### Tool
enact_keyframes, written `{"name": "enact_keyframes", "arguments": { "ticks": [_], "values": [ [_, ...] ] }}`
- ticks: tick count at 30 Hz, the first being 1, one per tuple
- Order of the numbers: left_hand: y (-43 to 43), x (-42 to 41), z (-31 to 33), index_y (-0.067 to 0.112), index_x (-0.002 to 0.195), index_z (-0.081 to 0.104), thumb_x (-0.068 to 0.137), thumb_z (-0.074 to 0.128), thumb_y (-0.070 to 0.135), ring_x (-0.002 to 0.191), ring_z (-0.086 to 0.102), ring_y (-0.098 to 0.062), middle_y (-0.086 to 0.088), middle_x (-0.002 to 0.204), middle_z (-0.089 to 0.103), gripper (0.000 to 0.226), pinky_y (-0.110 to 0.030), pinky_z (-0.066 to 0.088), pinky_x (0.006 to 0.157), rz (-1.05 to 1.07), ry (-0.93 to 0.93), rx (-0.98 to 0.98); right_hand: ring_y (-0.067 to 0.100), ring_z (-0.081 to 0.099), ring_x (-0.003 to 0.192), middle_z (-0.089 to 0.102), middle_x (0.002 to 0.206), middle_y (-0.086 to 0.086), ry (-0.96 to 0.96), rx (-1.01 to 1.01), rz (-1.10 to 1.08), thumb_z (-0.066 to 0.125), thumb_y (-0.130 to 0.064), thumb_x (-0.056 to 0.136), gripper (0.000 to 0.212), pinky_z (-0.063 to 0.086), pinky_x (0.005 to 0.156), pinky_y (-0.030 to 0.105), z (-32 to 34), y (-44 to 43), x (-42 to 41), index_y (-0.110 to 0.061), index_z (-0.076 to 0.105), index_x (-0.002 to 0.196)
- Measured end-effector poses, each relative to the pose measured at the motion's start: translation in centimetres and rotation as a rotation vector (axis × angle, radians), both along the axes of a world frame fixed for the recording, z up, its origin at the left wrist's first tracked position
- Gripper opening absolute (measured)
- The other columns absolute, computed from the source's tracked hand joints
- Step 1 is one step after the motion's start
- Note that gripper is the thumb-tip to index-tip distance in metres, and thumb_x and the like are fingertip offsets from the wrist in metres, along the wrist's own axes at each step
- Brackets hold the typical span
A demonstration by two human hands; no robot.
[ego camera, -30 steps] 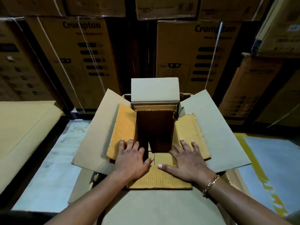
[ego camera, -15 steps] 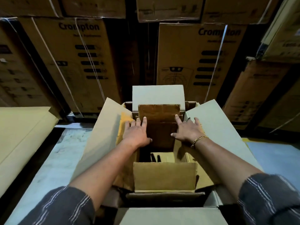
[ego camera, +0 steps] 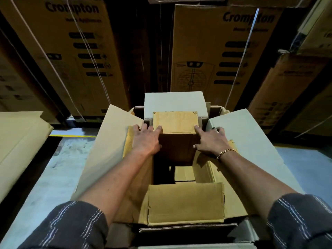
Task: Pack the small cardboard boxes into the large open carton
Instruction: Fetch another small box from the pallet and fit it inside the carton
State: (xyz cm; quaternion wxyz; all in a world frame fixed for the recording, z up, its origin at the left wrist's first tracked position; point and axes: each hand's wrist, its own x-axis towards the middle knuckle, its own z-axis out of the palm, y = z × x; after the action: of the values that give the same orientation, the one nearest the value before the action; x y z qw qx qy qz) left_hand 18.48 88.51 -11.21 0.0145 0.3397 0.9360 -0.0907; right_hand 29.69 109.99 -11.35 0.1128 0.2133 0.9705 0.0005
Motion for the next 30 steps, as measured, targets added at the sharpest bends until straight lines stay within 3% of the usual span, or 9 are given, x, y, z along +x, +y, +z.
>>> {"name": "enact_keyframes", "arguments": {
  "ticks": [4,7,10,13,19,25,30],
  "values": [
    [0.0,0.0,0.0,0.025,0.159,0.021,0.094,0.052,0.062,0.138,0.037,-0.032,-0.007,0.145,0.051,0.082,-0.059,0.023,0.115,0.000,0.020,-0.001,0.030,0.056,0.125,0.070,0.116,0.005,0.008,0.049,0.022,0.045,-0.071,0.094,0.085,0.023,0.111,0.049,-0.1,-0.2,-0.3,-0.031,0.012,0.162],
    [-0.1,0.5,0.5,0.022,0.161,0.016,0.092,0.054,0.064,0.142,0.034,-0.034,-0.011,0.149,0.046,0.089,-0.059,0.018,0.118,-0.004,0.020,-0.026,0.028,0.057,0.123,0.068,0.120,0.004,0.027,0.094,0.056,0.049,-0.070,0.093,0.081,0.026,0.111,0.051,1.0,-0.6,0.4,-0.029,0.024,0.159],
    [-0.5,1.4,0.8,0.021,0.162,0.009,0.091,0.056,0.064,0.144,0.032,-0.035,-0.013,0.152,0.040,0.096,-0.058,0.014,0.121,-0.001,0.034,-0.031,0.029,0.045,0.136,0.055,0.141,0.005,0.056,0.151,0.109,0.058,-0.075,0.084,0.084,0.024,0.116,0.054,3.0,-1.7,1.9,-0.027,0.038,0.150],
    [-0.8,1.9,0.8,0.021,0.163,0.003,0.092,0.056,0.063,0.147,0.028,-0.035,-0.014,0.156,0.035,0.098,-0.058,0.011,0.123,0.001,0.038,-0.034,0.028,0.035,0.143,0.047,0.149,0.004,0.023,0.078,0.183,0.058,-0.086,0.073,0.095,0.016,0.121,0.056,5.1,-3.7,5.0,-0.030,0.044,0.148],
    [-1.0,2.7,0.9,0.023,0.163,0.001,0.093,0.052,0.064,0.149,0.022,-0.038,-0.014,0.160,0.028,0.096,-0.061,0.010,0.121,0.015,0.052,-0.055,0.029,0.003,0.158,0.019,0.170,0.000,-0.358,-0.188,0.229,0.056,-0.080,0.081,0.094,-0.007,0.123,0.059,7.8,-6.1,11.8,-0.037,0.027,0.159],
    [-1.2,3.2,0.0,0.024,0.162,-0.004,0.094,0.046,0.066,0.154,0.010,-0.039,-0.015,0.168,0.013,0.094,-0.064,0.008,0.120,0.009,0.088,-0.067,0.034,-0.039,0.147,-0.022,0.169,0.003,-0.412,-0.188,0.189,0.054,-0.098,0.057,0.132,-0.028,0.113,0.065,5.0,-7.8,16.4,-0.037,0.005,0.163],
    [-1.7,3.8,-0.3,0.021,0.163,-0.001,0.095,0.047,0.064,0.156,0.002,-0.038,-0.016,0.170,-0.005,0.094,-0.065,0.012,0.119,-0.019,0.132,-0.085,0.035,-0.047,0.141,-0.028,0.167,0.001,-0.384,-0.156,0.213,0.050,-0.103,0.052,0.137,-0.034,0.108,0.064,3.4,-7.9,16.8,-0.038,0.003,0.163]
  ]
}}
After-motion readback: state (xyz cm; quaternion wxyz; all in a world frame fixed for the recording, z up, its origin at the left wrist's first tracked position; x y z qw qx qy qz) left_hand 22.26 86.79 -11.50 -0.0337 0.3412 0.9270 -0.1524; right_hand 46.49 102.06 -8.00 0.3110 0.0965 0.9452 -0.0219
